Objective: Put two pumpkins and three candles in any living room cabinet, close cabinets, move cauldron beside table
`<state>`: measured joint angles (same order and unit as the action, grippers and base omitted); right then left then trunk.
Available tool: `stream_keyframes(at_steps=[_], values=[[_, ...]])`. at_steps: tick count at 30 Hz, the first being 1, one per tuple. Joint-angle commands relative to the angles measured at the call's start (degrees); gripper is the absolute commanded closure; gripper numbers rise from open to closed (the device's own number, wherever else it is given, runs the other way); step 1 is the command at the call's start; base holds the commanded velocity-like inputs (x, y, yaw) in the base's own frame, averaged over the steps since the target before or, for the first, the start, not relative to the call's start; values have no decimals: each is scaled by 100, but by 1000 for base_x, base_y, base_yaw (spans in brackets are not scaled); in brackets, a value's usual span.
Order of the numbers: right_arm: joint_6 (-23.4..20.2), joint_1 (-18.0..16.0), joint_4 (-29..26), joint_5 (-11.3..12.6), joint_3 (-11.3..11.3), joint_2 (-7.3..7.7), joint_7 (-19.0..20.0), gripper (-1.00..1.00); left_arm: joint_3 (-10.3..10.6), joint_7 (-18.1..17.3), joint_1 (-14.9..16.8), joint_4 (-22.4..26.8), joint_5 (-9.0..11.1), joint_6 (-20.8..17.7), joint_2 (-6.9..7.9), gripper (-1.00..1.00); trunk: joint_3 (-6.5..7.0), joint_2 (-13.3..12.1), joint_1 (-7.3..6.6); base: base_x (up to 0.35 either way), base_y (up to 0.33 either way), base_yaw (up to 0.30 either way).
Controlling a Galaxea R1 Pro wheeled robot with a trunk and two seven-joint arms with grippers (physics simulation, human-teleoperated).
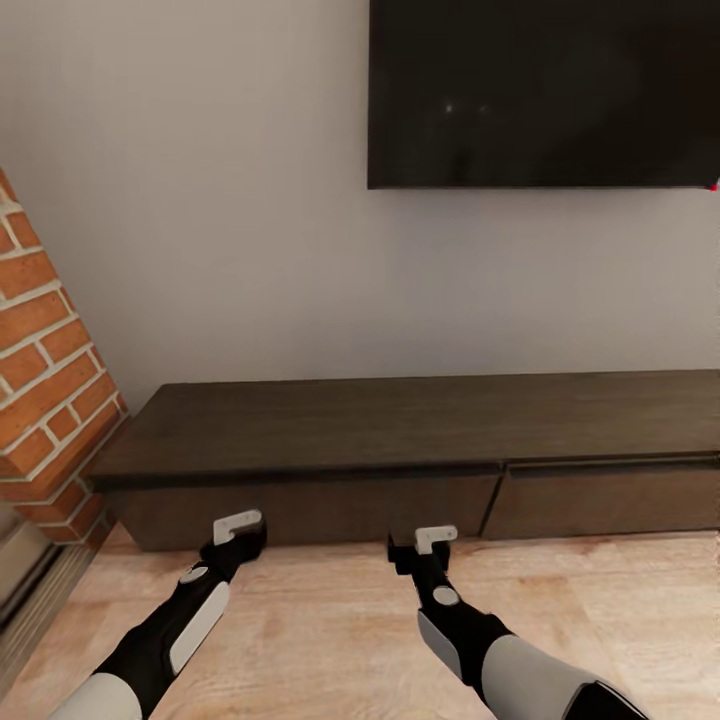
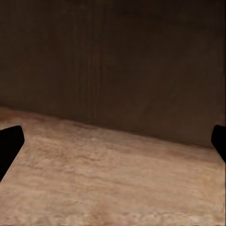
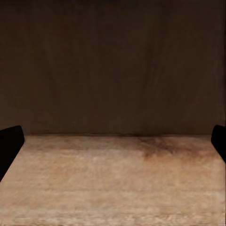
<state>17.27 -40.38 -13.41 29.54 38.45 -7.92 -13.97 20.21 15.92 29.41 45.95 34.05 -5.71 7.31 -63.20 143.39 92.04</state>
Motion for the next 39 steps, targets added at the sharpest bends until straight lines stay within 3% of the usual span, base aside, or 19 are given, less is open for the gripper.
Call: stream_keyframes(at_steps=[1, 3, 7, 9, 10, 14, 20, 32, 38, 39], values=[[-181, -5, -22, 169, 13, 1, -25, -100, -42, 52, 3, 143, 92, -464, 18, -100, -5, 2, -4, -226, 0, 0], [-537, -5, -52, 337, -23, 1, -26, -100, -305, 47, 3, 386, 200, -1365, 27, -100, -5, 2, -4, -237, 0, 0], [-1247, -9, -273, 468, -59, -11, -26, -100, -1230, 19, 3, 772, 292, -2984, 32, -100, -5, 2, -4, -300, 0, 0], [-1581, -11, -456, 531, -67, -12, -26, -100, -1521, 7, 3, 825, 305, -3382, 33, -100, -5, 2, -4, -328, 0, 0], [-1956, -12, -659, 667, -68, -14, -27, -100, -1755, -1, 3, 855, 313, -3686, 33, -100, -5, 2, -4, -333, 0, 0], [-2855, -13, -1142, 1033, -78, -3, -27, -100, -2124, -9, 6, 1259, 327, -4405, 19, -100, -5, 2, -4, -219, 0, 0], [-3092, -14, -1262, 1109, -83, -16, -27, -100, -2191, -10, 4, 1619, 322, -4987, 16, -100, 17, 1, -6, -33, 0, 0], [-3395, -14, -1321, 1116, -76, -62, -27, -100, -2197, -10, 5, 1654, 342, -5062, 16, -100, 283, -16, -38, -1, 0, 0], [-3460, -14, -1604, 1124, -83, -21, -27, -100, -2197, -10, 3, 1654, 351, -5062, 16, -100, 390, -257, -169, 0, 0, 0], [-3636, -14, -1633, 1124, -83, -24, -27, -100, -2197, -10, 3, 1654, 354, -5062, 16, -100, 408, -297, -191, 0, 0, 0]])
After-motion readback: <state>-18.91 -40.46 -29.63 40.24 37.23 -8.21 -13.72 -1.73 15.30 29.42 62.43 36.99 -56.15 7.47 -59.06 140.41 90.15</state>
